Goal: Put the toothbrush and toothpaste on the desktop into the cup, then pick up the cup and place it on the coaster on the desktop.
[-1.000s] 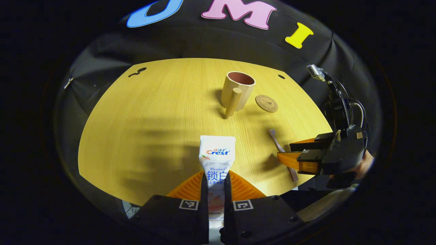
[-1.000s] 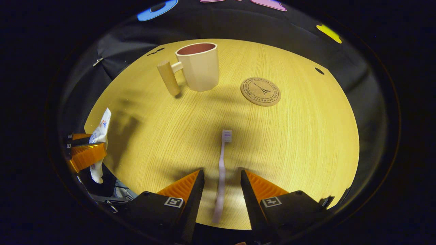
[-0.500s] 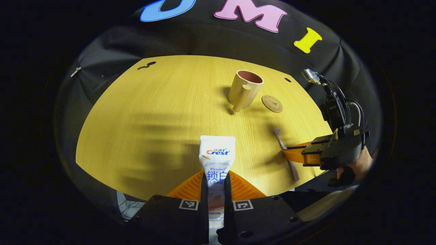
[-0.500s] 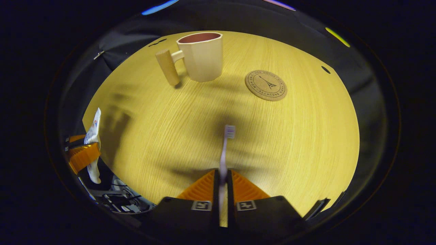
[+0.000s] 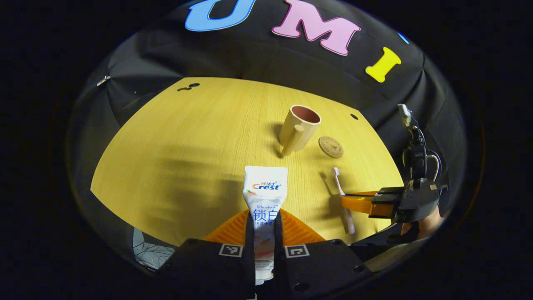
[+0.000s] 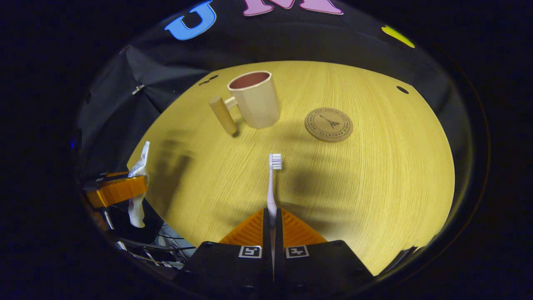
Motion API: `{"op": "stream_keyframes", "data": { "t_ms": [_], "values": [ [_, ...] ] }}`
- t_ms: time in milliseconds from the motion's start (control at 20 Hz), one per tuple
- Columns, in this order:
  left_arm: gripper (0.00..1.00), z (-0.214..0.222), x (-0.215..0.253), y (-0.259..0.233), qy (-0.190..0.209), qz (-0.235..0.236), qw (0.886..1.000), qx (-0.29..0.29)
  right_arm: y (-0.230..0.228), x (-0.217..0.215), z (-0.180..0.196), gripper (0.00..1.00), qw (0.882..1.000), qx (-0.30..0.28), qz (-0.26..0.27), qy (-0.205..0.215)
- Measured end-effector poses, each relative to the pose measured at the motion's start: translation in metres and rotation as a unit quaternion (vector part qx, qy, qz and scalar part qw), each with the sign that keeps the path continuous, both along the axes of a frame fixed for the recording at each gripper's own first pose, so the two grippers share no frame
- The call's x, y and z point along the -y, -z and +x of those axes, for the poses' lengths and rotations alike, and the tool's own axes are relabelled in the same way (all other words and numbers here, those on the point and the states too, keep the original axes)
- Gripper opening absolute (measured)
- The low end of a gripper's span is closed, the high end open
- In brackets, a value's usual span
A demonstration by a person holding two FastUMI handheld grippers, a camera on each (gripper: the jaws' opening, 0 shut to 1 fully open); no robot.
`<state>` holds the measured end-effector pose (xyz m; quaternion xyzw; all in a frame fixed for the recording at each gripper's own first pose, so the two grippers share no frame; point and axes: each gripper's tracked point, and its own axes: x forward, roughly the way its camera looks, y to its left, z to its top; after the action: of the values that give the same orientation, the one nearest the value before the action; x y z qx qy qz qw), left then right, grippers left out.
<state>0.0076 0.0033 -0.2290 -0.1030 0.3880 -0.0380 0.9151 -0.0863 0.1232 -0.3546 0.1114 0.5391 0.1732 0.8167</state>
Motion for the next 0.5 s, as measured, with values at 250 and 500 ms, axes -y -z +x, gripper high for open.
{"op": "stream_keyframes", "data": {
  "t_ms": [250,500],
  "values": [
    [0.22,0.026,0.010,-0.043,0.012,-0.014,0.997,0.072,-0.057,0.004,0.033,0.06,0.994,0.074,0.080,0.022],
    [0.27,0.077,0.041,-0.116,0.031,-0.048,0.983,0.173,-0.101,0.018,0.051,0.06,0.982,0.129,0.131,0.033]
  ]
}}
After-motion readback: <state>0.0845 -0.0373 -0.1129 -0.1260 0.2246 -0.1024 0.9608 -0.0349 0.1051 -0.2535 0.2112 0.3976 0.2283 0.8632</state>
